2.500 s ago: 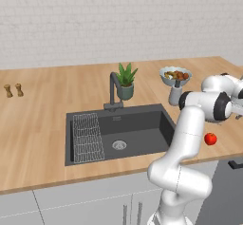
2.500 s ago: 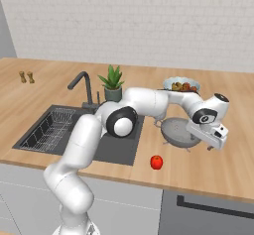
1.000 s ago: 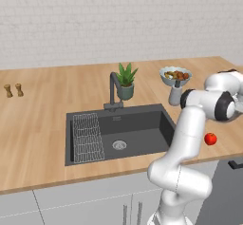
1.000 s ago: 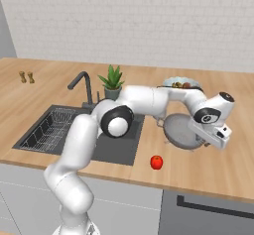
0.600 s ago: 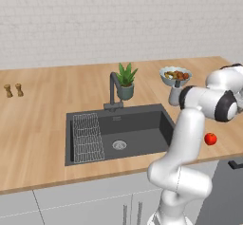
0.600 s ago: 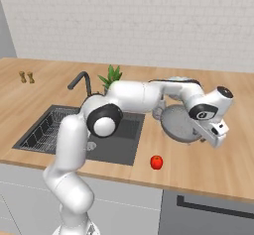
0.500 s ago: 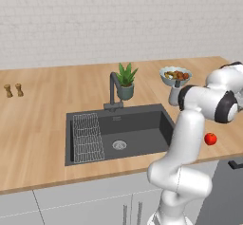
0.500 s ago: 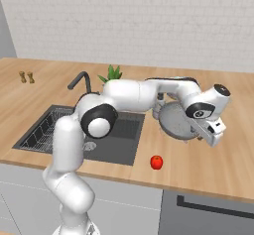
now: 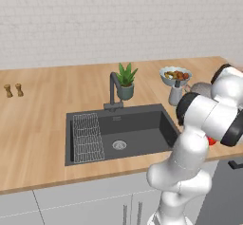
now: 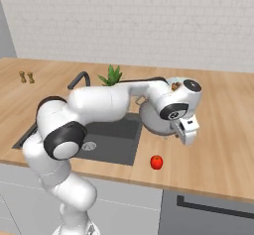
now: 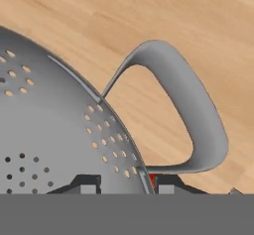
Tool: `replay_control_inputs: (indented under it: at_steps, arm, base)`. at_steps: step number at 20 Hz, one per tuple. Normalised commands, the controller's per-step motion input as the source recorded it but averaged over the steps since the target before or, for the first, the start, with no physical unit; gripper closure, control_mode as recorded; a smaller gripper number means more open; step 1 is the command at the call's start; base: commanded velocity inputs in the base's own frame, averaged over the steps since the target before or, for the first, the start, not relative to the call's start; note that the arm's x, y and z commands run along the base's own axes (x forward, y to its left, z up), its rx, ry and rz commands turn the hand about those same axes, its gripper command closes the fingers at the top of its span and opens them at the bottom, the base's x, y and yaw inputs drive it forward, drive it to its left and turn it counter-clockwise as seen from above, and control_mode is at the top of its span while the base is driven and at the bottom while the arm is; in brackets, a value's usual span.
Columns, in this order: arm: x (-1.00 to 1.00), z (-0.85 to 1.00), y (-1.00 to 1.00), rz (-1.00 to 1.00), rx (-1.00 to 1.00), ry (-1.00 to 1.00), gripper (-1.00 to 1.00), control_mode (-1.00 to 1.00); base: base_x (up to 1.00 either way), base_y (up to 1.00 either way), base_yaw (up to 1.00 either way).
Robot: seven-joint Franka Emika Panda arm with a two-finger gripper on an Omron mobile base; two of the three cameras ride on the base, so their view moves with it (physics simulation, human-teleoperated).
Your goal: Put the colander in the sink, put the apple in the colander, and turn on the sink faucet and pour water over the colander.
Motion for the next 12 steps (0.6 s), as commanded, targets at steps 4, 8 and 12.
replay_control_inputs:
  at_steps: [4, 8, 12]
  arm:
    - [0.00, 0.07, 0.99, -0.01, 0.00, 0.12, 1.00, -1.00]
    - [0.00, 0.01, 0.89, 0.00, 0.00, 0.25, 1.00, -1.00]
    - [0.00, 0.02, 0.82, 0.00, 0.00, 0.32, 1.00, -1.00]
  base:
    - [0.00, 0.00, 0.00]
    - [0.00, 0.00, 0.00]
    - [0.00, 0.00, 0.00]
